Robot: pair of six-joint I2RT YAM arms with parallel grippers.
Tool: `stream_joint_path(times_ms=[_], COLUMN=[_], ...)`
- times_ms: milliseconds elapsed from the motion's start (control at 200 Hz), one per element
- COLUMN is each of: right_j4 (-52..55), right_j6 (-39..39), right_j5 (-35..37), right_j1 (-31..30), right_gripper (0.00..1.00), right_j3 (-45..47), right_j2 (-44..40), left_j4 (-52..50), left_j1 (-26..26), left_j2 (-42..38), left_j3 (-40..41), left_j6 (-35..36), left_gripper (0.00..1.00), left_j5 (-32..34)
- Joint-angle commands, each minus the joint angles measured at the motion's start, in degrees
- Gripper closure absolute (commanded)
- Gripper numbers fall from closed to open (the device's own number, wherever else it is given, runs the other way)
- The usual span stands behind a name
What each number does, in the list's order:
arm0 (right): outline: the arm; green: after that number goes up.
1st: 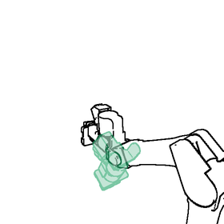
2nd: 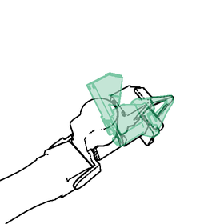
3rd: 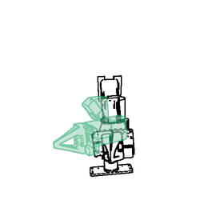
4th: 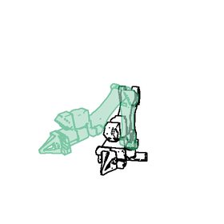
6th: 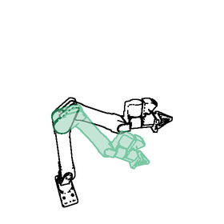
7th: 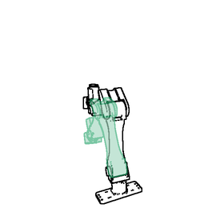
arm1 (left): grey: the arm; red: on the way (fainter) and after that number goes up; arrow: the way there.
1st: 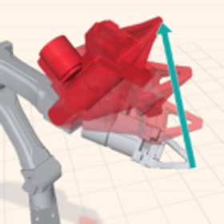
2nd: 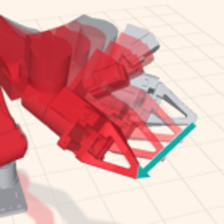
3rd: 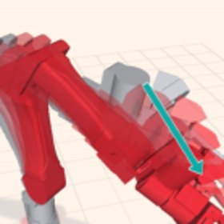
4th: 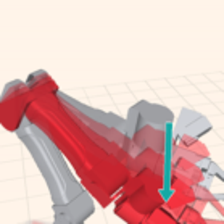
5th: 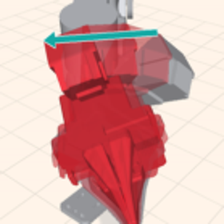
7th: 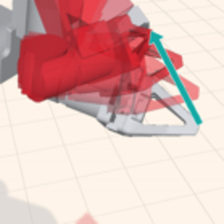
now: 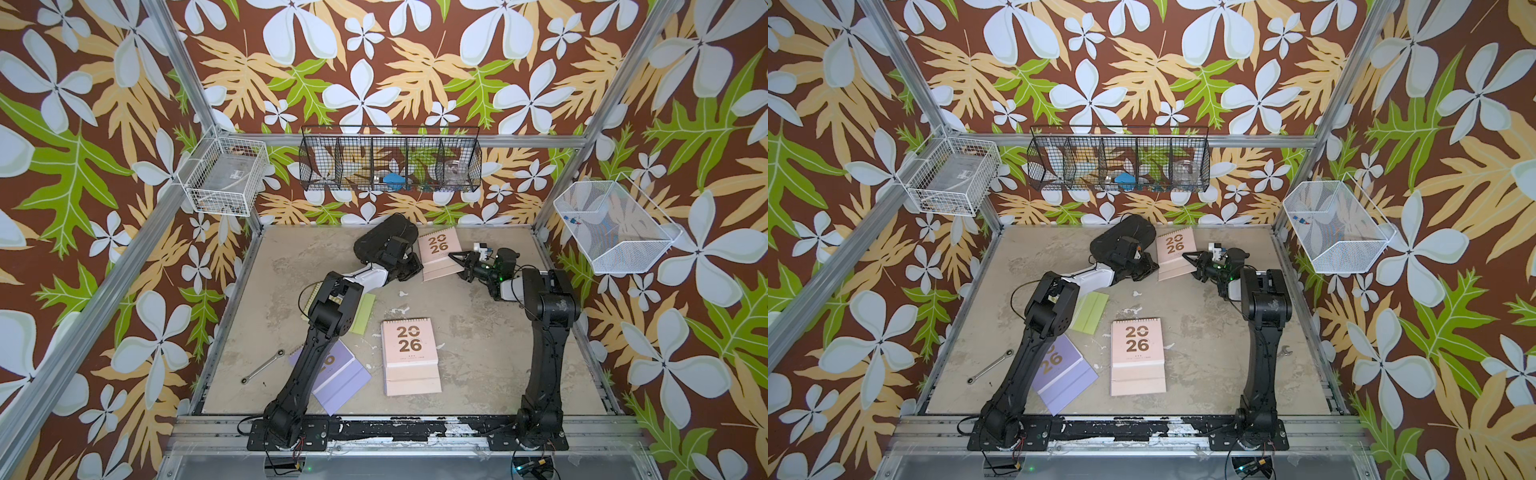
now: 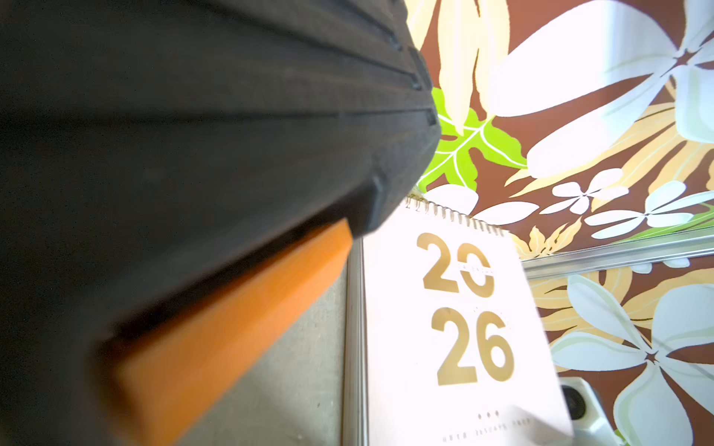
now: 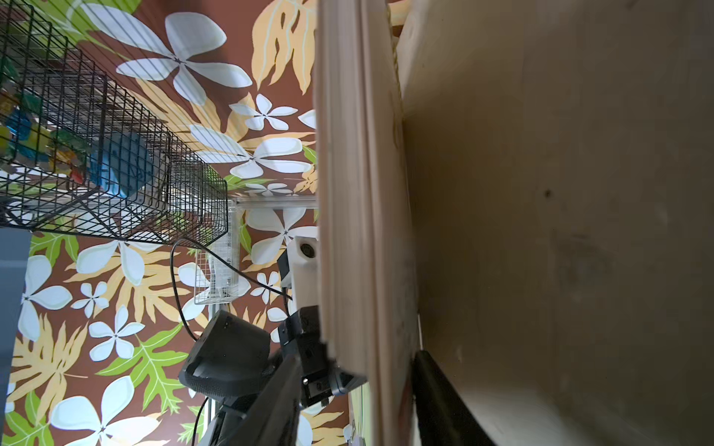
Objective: Stack the calendars
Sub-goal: Pick up the calendar at the center of the board.
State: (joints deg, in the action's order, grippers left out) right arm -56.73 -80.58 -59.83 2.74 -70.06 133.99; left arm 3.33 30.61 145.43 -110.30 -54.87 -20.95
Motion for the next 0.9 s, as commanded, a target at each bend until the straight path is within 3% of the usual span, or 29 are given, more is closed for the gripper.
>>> stream_joint_path(times_ms=[0, 130, 275, 380, 701, 896], right_j4=[-4.2, 11.7, 17.1, 22.0, 30.8, 31.0], right_j6=[-2.5, 9.7, 13.7, 17.6, 24.1, 24.1], right_j5=[-0.7, 3.0, 4.9, 6.5, 8.7, 8.2], right_j1=[-0.3, -0.3, -0.3, -0.3, -0.3, 0.3], right_gripper=[0.54, 0.53, 0.58, 0.66, 0.82, 0.88], right_j3=[-0.2, -2.3, -4.1, -4.1, 0.0, 5.5], right_j2=[-0.4, -3.0, -2.7, -3.9, -9.3, -13.7], left_j4=[-1.5, -1.7, -1.9, -1.8, 0.5, 5.8], left_j1=[0.2, 0.1, -0.3, -0.4, -0.9, -1.3], left_j2=[-0.5, -0.7, -1.0, -1.7, -6.5, -10.6], left_j3=[0.2, 0.1, 0.7, 0.9, 2.6, 9.3], left_j6=[0.4, 0.7, 1.0, 0.9, -0.7, -3.7], left_gripper=[0.9, 0.91, 0.9, 0.89, 0.69, 0.48], left_j5=[-3.1, -3.0, -3.3, -3.8, -5.8, -7.2])
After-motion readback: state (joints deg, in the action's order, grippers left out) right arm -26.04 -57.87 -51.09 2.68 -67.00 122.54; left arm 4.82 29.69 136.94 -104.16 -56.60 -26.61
